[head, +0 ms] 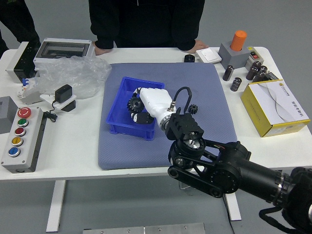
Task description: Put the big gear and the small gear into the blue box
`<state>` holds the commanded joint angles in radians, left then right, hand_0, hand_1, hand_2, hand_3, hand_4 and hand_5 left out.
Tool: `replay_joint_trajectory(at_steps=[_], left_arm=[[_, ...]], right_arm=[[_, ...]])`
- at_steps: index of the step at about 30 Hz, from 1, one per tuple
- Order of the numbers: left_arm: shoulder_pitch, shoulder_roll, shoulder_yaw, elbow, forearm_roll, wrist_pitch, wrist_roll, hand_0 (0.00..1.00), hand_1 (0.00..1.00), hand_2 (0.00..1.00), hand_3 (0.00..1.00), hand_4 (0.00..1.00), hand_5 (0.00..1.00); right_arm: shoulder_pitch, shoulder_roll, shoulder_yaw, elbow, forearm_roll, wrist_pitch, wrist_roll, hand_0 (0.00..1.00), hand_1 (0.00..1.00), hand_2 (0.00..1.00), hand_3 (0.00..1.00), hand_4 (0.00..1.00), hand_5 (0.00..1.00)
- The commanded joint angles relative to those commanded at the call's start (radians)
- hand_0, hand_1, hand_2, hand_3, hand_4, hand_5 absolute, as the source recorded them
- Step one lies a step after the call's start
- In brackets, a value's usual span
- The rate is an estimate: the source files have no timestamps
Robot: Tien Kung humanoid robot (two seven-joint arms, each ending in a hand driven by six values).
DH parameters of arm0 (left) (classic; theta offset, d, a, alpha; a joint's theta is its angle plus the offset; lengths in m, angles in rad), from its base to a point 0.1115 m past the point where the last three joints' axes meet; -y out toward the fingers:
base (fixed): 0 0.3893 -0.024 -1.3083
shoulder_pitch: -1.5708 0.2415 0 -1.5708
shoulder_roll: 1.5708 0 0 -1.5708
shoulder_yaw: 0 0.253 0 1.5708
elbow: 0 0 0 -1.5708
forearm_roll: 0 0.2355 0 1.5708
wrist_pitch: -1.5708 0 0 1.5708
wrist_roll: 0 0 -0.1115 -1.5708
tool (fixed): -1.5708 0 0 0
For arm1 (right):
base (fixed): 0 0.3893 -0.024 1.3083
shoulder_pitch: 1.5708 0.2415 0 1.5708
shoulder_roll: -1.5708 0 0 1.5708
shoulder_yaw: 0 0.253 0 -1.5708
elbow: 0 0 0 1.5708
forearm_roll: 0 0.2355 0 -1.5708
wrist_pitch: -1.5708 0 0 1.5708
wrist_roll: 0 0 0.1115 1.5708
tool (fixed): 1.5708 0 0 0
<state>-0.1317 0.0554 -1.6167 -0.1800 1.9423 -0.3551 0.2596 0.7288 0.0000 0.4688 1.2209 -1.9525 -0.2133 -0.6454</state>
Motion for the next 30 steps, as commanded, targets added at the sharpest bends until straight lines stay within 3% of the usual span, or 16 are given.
replay_joint_trajectory(at_steps=[2, 3, 8, 9, 22, 26, 27, 30], left_arm=[[0.001, 0.000, 0.001, 0.000, -0.001, 0.001, 0.001, 0.810, 0.785, 0.795, 0.749, 0.594, 0.250], [0.001, -0.001, 0.002, 0.000, -0.001, 0.001, 0.001, 0.810, 0.785, 0.795, 0.749, 0.595, 0.250], [0.002, -0.001, 0.002, 0.000, 0.000, 0.001, 0.003, 0.810, 0.785, 0.795, 0.749, 0.595, 0.250], [0.002, -0.001, 0.002, 0.000, 0.001, 0.001, 0.003, 0.810, 0.785, 0.795, 0.750, 0.594, 0.250], [0.000, -0.002, 0.003, 0.000, -0.009, 0.003, 0.003, 0.810, 0.785, 0.795, 0.749, 0.595, 0.250], [0.000, 0.001, 0.008, 0.000, -0.021, 0.006, 0.002, 0.810, 0.785, 0.795, 0.749, 0.595, 0.250], [0.000, 0.001, 0.008, 0.000, -0.022, 0.006, 0.002, 0.810, 0.785, 0.795, 0.749, 0.594, 0.250], [-0.002, 0.002, 0.008, 0.000, -0.027, 0.006, 0.001, 0.810, 0.785, 0.795, 0.749, 0.594, 0.250]], right_arm=[[0.001, 0.000, 0.002, -0.002, 0.007, 0.003, 0.000, 0.661, 0.524, 0.560, 0.636, 0.596, 0.283], [0.001, 0.000, 0.004, -0.004, 0.011, 0.005, 0.000, 0.679, 0.567, 0.658, 0.786, 0.772, 0.386], [0.010, 0.000, 0.014, -0.008, 0.028, 0.011, 0.000, 0.679, 0.567, 0.658, 0.786, 0.772, 0.386], [0.012, 0.000, 0.016, -0.008, 0.030, 0.012, 0.000, 0.716, 0.618, 0.728, 0.938, 0.886, 0.492], [0.035, -0.002, 0.040, 0.019, 0.046, 0.022, 0.000, 0.732, 0.637, 0.761, 0.959, 0.927, 0.542], [0.049, -0.040, 0.048, 0.045, 0.070, 0.029, 0.000, 0.732, 0.637, 0.761, 0.959, 0.927, 0.542], [0.050, -0.047, 0.049, 0.047, 0.074, 0.030, 0.000, 0.721, 0.626, 0.738, 0.899, 0.906, 0.524], [0.056, -0.082, 0.052, 0.053, 0.093, 0.038, 0.000, 0.721, 0.626, 0.738, 0.899, 0.906, 0.524]])
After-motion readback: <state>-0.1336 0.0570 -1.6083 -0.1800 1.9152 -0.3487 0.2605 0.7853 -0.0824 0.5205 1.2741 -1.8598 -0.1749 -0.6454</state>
